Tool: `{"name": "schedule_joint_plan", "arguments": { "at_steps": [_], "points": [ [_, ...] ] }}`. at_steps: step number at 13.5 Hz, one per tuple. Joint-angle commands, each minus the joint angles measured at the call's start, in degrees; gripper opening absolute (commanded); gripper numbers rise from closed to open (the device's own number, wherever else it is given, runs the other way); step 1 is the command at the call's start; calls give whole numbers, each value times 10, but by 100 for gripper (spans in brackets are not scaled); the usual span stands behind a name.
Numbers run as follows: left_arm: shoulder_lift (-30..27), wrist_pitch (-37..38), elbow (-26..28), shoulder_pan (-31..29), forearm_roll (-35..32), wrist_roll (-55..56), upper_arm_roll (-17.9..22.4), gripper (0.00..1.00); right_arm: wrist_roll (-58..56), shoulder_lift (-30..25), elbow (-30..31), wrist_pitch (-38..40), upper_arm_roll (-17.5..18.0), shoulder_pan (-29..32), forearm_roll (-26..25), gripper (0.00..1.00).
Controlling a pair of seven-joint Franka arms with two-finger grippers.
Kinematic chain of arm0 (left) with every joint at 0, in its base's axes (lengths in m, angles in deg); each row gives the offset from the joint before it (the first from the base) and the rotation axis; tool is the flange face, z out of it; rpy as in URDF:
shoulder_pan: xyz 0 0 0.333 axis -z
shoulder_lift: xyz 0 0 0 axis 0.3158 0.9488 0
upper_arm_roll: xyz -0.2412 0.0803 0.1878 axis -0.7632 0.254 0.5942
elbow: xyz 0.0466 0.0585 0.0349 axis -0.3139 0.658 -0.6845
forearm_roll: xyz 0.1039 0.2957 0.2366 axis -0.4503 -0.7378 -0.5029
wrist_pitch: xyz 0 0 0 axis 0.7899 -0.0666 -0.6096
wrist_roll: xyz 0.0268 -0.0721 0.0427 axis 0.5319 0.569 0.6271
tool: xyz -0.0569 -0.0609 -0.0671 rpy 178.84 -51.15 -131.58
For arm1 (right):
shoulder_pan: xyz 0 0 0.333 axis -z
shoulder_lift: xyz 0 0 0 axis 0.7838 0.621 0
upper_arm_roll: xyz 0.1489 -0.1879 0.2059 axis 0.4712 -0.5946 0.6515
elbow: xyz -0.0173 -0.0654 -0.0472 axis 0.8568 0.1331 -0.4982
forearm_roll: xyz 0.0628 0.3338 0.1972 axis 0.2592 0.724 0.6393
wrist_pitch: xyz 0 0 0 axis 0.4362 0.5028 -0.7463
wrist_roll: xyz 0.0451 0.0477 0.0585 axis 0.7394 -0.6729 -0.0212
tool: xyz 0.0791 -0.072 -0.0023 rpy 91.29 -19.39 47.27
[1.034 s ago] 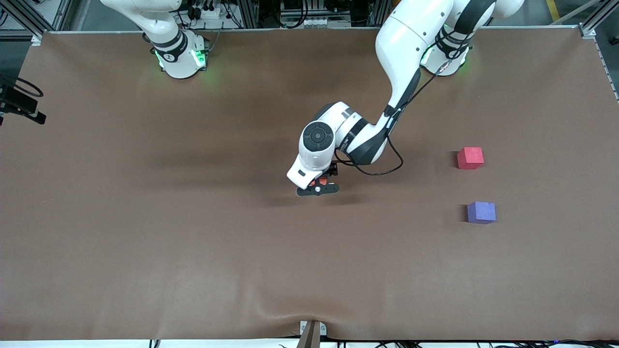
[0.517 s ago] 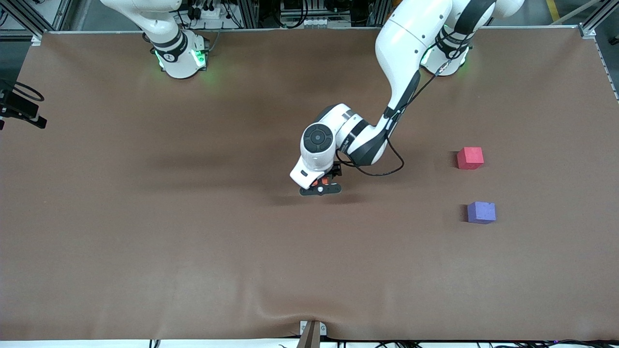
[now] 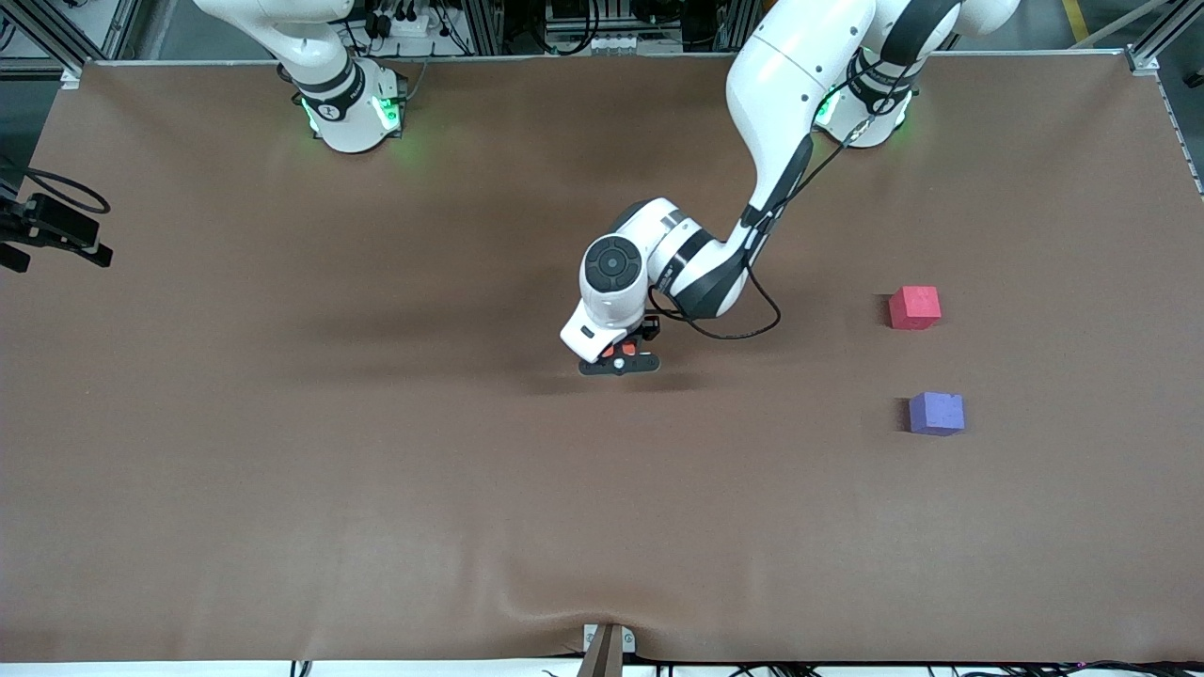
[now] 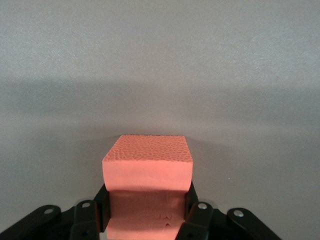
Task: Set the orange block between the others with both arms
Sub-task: 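Carry the orange cube with the left gripper toward the pink cube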
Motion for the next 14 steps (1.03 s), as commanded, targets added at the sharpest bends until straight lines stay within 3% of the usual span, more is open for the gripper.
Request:
{"name": "schedule_joint_plan", "arguments": {
  "at_steps": [1,6,14],
  "points": [
    [-13,12,1,-1,-10,4,5,36,3,-3,-1,-1,-1,4,-8,100],
    [-74,44,15,-36,-13,-20,10,31,0,-3,-2,4,-1,15,-8,100],
    [-238,21,191,-172,-33,-96,10,33,0,-3,0,7,-1,19,-8,100]
  ]
}}
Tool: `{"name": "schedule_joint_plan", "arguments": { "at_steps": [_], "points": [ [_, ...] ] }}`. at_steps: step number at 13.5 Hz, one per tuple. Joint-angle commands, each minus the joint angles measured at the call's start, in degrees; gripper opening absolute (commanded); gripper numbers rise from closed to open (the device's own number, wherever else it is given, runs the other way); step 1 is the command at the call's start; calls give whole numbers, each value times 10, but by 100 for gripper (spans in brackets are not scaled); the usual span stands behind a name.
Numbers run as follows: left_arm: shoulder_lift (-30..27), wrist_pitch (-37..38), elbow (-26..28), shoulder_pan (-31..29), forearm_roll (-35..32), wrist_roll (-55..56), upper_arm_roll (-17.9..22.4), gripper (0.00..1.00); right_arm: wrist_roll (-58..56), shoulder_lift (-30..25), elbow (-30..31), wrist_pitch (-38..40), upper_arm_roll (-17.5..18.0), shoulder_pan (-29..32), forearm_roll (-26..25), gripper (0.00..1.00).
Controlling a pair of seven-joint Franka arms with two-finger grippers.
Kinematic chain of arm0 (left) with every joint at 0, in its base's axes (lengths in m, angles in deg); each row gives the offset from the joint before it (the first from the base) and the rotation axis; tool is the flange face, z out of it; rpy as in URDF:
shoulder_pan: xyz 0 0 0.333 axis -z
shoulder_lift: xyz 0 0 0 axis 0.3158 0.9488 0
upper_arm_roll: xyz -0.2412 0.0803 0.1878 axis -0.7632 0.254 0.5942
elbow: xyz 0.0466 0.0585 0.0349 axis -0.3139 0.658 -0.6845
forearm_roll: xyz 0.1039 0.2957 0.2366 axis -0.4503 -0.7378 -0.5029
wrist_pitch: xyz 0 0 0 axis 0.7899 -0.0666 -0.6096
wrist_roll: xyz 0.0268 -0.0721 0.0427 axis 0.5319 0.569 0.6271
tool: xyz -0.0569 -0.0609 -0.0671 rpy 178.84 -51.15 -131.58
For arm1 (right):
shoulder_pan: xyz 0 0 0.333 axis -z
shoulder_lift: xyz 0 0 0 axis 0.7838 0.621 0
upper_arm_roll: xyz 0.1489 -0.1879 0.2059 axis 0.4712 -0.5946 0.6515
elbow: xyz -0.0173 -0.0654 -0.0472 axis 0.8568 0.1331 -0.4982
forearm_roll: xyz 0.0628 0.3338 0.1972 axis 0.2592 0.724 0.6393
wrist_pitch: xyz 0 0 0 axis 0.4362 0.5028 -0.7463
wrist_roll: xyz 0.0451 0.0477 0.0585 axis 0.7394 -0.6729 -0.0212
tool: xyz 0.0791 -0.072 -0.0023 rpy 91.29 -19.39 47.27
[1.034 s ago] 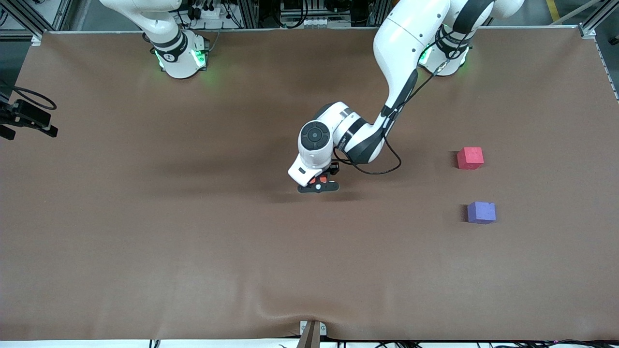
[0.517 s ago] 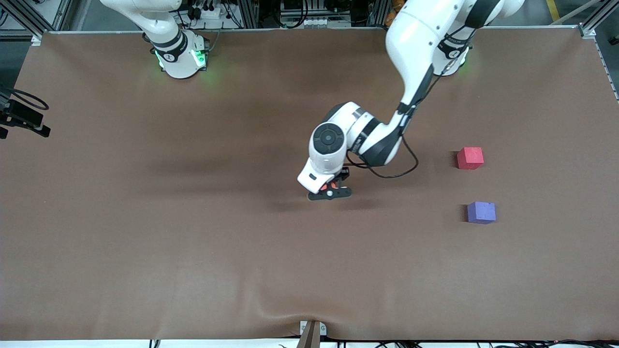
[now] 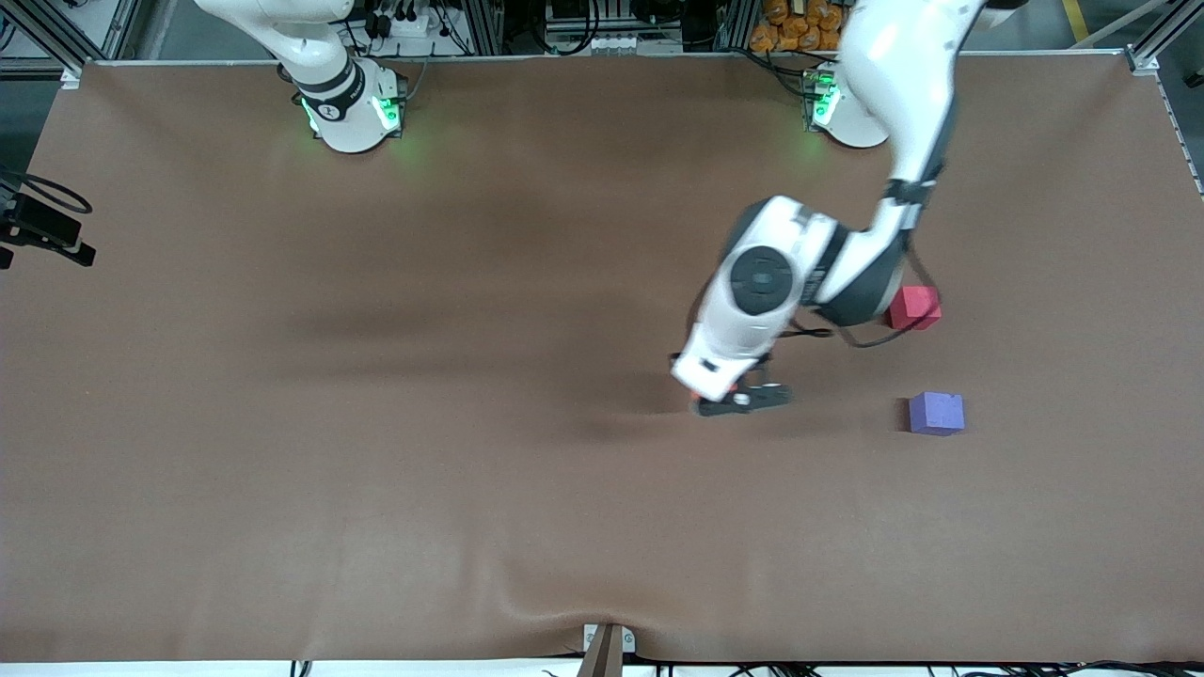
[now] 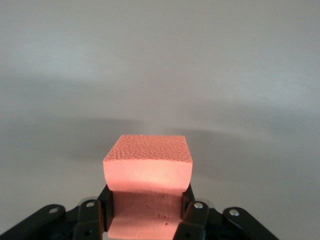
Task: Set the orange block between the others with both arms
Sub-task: 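Carry the orange cube with the left gripper toward the pink cube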
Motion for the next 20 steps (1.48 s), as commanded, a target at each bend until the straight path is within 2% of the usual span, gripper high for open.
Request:
{"name": "schedule_joint_plan", "arguments": {
  "at_steps": [1,5,11,13,16,18,20],
  "points": [
    [-81,-32,102,-37,-23,-8,-6,33,0,-3,0,3,4,7,-5,100],
    [-147,-69,197,-105,-32,-36,-7,33,0,-3,-2,3,4,7,-5,100],
    [-177,-77,251,-224,-32,-122,-10,36,0,-3,-2,3,3,7,-5,100],
    [-180,-80,278,-235,-32,-143,-10,36,0,-3,-2,1,3,8,-5,100],
    [-192,-123,333,-246,-32,-194,-9,36,0,-5,-4,3,3,7,-5,100],
    [-195,-126,345,-248,-32,-217,-8,36,0,-5,-3,2,3,7,-5,100],
    [-195,-126,346,-277,-32,-268,-9,36,0,-5,-3,3,3,7,-5,100]
  ]
}}
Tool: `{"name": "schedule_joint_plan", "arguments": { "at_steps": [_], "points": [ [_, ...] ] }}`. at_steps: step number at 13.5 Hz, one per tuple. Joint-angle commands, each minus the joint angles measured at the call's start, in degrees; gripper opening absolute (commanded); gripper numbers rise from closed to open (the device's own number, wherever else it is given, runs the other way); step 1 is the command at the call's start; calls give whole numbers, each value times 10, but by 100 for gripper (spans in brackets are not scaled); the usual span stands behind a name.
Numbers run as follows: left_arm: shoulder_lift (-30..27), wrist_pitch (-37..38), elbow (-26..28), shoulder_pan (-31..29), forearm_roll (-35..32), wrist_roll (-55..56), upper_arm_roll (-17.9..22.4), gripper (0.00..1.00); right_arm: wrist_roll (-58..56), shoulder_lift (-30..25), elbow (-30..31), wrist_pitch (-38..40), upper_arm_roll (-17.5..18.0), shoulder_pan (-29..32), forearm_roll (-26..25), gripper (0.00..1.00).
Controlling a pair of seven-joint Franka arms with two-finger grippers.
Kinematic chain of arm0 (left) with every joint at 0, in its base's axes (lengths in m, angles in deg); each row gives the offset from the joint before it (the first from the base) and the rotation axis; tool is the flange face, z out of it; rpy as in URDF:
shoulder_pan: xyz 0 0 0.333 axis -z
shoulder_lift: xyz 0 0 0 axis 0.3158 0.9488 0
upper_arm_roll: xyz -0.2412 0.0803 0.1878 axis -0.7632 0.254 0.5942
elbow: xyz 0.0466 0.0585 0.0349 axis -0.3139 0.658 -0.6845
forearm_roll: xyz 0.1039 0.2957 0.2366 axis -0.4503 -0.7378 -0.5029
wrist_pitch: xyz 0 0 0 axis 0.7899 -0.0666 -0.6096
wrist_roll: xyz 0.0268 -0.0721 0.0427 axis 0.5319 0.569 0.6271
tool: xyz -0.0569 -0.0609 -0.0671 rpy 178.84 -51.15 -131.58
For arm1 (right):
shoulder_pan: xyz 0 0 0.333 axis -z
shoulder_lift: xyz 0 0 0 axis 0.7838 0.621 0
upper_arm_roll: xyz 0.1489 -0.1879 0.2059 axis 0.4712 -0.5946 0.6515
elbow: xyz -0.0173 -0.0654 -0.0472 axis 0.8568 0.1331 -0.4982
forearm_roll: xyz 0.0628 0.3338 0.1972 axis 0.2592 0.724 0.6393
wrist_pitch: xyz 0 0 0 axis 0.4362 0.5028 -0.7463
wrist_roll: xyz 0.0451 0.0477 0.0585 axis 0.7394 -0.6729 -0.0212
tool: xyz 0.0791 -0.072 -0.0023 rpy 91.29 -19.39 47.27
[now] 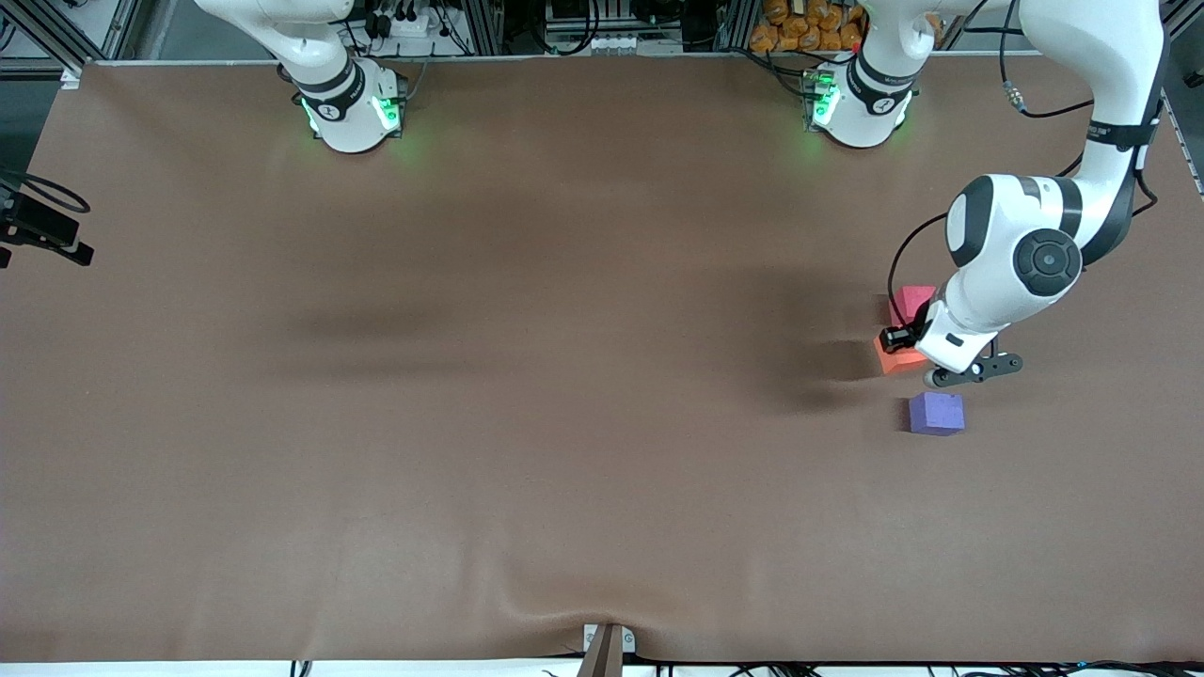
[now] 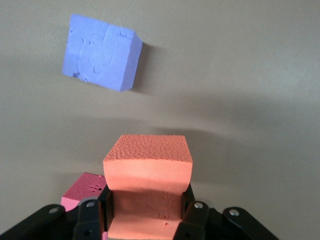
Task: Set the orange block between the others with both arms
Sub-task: 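Lower the orange cube between the pink and purple cubes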
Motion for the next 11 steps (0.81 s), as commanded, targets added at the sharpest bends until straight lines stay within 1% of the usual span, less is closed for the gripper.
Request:
{"name": "schedule_joint_plan", "arguments": {
  "at_steps": [1,5,11],
  "points": [
    [-25,-9,21,-47,-12,-70,-7,36,0,-4,-2,3,4,6,-4,100],
    [-21,-10,19,-66,-12,-110,-7,36,1,-3,-4,-5,4,6,-2,100],
    [11,-49,16,-67,-12,-113,-6,36,1,-4,-4,-1,5,17,-2,100]
  ]
}}
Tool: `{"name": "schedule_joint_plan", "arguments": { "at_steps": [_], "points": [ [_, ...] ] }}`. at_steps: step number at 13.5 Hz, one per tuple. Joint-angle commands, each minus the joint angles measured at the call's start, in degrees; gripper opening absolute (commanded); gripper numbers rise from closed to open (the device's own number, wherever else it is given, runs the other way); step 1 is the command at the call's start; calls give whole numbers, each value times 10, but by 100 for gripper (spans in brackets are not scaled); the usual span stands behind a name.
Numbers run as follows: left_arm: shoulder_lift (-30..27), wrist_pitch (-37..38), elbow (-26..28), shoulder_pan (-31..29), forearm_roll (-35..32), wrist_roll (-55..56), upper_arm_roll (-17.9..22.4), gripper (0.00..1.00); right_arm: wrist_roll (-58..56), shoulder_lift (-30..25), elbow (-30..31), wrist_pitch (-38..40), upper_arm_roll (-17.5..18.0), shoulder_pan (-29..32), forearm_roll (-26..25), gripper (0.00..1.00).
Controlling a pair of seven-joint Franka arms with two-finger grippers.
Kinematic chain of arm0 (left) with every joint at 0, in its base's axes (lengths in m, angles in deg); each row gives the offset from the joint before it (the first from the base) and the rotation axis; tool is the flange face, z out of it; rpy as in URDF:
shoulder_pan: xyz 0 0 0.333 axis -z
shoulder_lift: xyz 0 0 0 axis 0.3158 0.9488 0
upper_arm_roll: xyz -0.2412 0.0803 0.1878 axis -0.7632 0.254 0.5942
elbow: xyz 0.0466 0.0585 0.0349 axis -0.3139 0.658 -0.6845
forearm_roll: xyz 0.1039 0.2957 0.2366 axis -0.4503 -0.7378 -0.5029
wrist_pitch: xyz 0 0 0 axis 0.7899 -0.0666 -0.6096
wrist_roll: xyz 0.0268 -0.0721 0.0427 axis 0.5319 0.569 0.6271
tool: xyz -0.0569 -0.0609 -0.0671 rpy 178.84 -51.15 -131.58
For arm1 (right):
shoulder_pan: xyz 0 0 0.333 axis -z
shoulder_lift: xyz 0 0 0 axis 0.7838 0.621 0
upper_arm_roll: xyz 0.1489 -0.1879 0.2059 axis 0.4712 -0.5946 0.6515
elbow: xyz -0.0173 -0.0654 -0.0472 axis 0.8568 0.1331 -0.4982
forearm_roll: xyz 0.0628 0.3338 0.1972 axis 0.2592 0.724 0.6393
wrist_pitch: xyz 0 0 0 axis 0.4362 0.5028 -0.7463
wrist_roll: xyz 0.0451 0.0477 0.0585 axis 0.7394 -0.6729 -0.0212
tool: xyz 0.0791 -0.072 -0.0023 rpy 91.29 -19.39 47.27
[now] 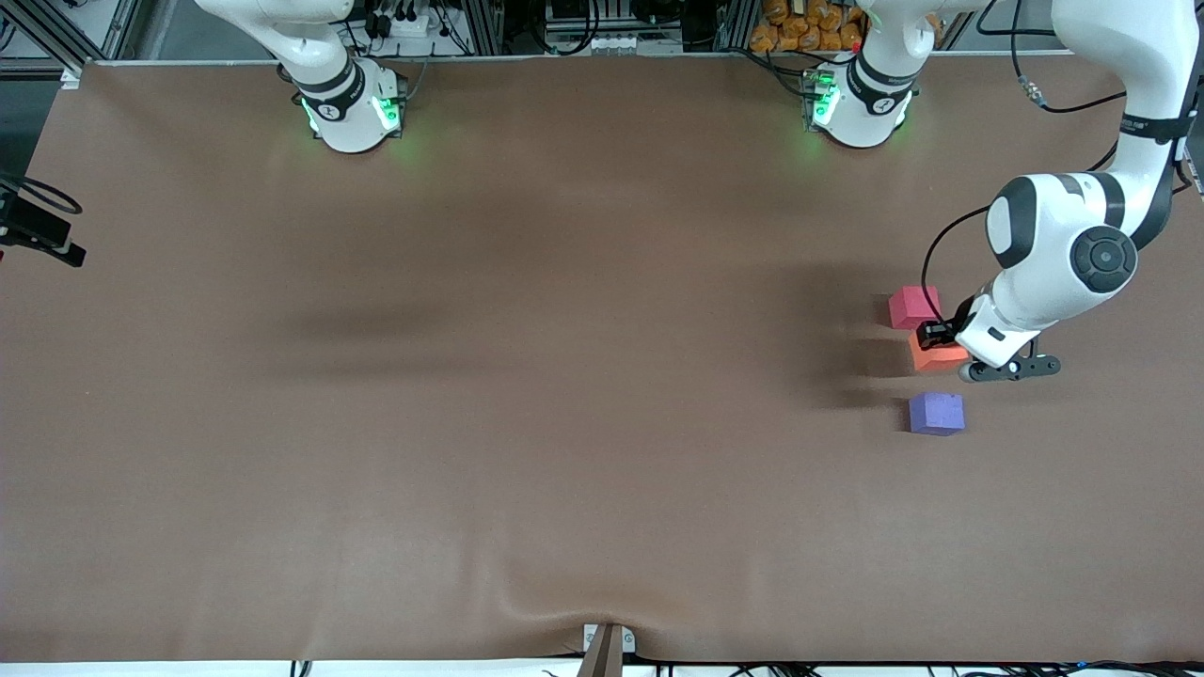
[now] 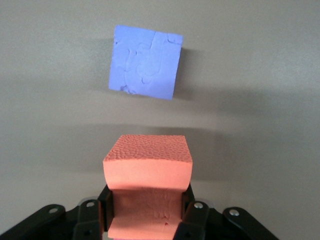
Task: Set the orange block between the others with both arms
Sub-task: 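Lower the orange cube between the pink and purple cubes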
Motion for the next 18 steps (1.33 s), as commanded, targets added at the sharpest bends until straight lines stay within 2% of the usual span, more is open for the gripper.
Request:
{"name": "schedule_joint_plan", "arguments": {
  "at_steps": [1,7,15,16,17,18],
  "points": [
    [17,-27,2,-5,-13,-6,-3,36,1,-4,-4,5,5,8,-2,100],
    [52,-54,-4,-25,-13,-50,-2,36,1,-4,-4,6,5,8,-2,100],
    [87,-77,-13,-31,-13,-50,-4,39,1,-5,-5,4,6,8,0,100],
    [87,-78,-13,-30,-13,-50,-4,43,1,-5,-5,3,6,8,0,100],
    [87,-78,-13,-29,-12,-45,-4,54,1,-6,-5,4,6,9,0,100],
    [86,-77,-14,-26,-12,-39,-5,80,1,-6,-5,4,5,9,0,100]
  ]
}}
